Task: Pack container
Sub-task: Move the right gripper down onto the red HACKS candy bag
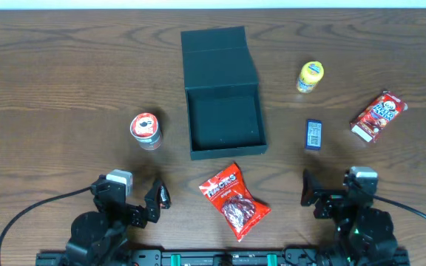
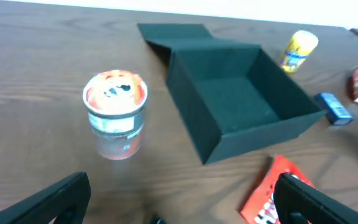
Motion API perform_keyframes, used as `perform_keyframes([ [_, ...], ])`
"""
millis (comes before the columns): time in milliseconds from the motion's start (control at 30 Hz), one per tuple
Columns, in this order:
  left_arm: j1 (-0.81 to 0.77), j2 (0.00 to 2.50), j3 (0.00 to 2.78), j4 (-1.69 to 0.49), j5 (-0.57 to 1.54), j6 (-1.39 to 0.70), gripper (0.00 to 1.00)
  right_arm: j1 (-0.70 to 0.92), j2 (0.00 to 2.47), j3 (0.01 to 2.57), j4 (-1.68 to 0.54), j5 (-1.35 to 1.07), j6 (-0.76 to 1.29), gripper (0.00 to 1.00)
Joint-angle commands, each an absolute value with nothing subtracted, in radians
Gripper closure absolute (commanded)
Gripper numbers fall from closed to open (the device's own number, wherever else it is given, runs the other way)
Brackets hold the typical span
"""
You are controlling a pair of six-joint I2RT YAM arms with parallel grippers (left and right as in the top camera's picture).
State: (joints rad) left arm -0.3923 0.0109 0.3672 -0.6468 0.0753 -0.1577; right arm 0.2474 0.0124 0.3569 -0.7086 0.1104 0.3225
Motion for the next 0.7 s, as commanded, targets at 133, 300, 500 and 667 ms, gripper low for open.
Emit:
perform_keyframes([
  [133, -0.386, 0.058, 0.559, -0.709, 0.095, -0.163, 0.05, 0.242, 0.093, 0.438, -0.653, -0.090, 0.423, 0.01],
  [300, -0.386, 0.171, 0.722, -0.789, 0.028, -0.135, 0.05, 0.243, 0.325, 0.628, -0.807, -0.125, 0.418, 0.01],
  [500, -0.386, 0.275, 0.830, -0.817, 0.072, -0.135, 0.05, 0.243, 0.695, 0.890, -1.076, -0.186, 0.418, 0.01],
  [667, -0.386, 0.274, 0.828, -0.863, 0.070, -0.134, 0.05, 0.242, 0.842, 0.884, -1.091, -0.184, 0.422, 0.01],
])
